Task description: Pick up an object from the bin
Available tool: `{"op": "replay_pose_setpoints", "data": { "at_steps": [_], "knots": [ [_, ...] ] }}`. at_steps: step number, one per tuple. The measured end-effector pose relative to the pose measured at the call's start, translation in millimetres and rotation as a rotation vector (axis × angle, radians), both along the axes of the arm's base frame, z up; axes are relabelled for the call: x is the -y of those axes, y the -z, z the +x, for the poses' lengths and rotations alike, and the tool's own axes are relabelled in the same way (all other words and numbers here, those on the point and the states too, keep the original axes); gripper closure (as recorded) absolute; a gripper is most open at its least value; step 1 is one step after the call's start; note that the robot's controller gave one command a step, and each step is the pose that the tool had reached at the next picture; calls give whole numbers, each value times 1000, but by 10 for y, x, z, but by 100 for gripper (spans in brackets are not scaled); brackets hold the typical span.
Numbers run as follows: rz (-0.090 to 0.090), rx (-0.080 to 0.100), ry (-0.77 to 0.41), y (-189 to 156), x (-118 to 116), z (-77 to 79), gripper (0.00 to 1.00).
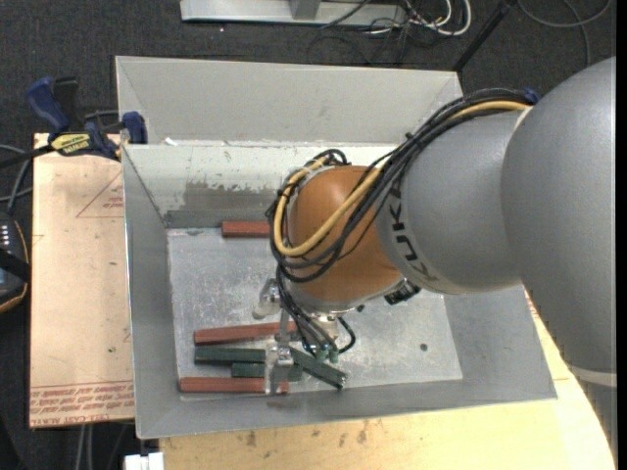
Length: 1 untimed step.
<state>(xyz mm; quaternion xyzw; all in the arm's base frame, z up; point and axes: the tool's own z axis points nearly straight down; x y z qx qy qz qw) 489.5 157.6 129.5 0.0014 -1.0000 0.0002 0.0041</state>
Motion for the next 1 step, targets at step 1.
{"op": "replay_pose_setpoints", "data": {
  "at_steps": [1],
  "knots": [
    [1, 7, 3, -35, 6, 22, 0]
  ]
}}
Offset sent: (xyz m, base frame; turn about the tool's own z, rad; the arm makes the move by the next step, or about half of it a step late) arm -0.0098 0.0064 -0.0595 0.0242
